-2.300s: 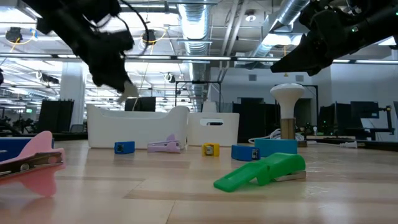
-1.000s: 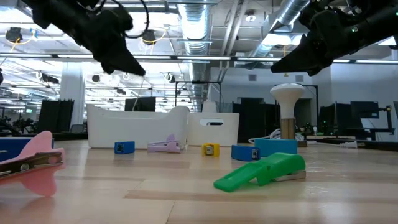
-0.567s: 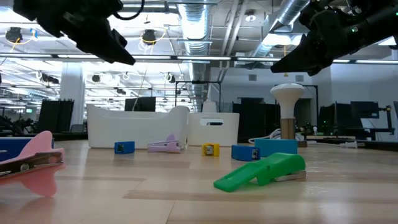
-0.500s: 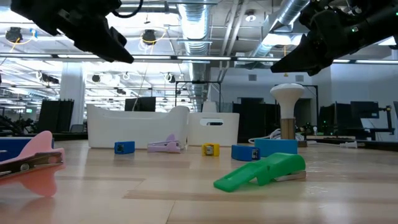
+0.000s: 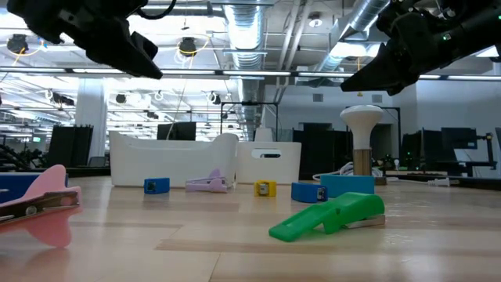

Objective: Pick and place Stapler, Stapler remover, tape
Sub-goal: Put the left blue stapler into the top white bin

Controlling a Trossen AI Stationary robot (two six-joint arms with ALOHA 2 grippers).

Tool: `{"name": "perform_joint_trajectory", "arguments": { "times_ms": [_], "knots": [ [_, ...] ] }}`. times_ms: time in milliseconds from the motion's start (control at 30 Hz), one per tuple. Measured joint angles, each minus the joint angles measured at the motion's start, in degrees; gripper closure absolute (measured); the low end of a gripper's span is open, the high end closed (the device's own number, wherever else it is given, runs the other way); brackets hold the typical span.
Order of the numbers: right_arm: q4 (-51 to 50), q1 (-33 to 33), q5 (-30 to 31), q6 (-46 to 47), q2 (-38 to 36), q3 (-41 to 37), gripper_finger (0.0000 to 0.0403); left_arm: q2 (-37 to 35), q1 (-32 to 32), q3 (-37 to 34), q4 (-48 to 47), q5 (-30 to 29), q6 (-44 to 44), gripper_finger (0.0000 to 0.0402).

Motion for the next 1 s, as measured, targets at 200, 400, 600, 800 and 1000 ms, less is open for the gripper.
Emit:
{"name": "perform_joint_trajectory", "arguments": {
  "times_ms": [200,400,600,800,1000],
  "knots": [
    [0.1,0.0,0.0,0.0,0.0,0.0,0.0403,5.8,-1.4,-0.3,0.1,-1.4,9.1,0.0399],
    [0.1,0.0,0.0,0.0,0.0,0.0,0.0403,11.2,-1.6,-0.3,0.3,-6.5,19.4,0.0395],
    [0.0,0.0,0.0,0.0,0.0,0.0,0.0403,11.7,-1.6,-0.3,0.3,-7.4,21.7,0.0377],
    [0.0,0.0,0.0,0.0,0.0,0.0,0.0403,11.7,-1.7,-0.3,0.2,-3.7,21.7,0.0336],
    [0.0,0.0,0.0,0.0,0.0,0.0,0.0403,11.7,-1.7,-0.3,-0.3,0.4,21.6,0.0300]
  ]
}}
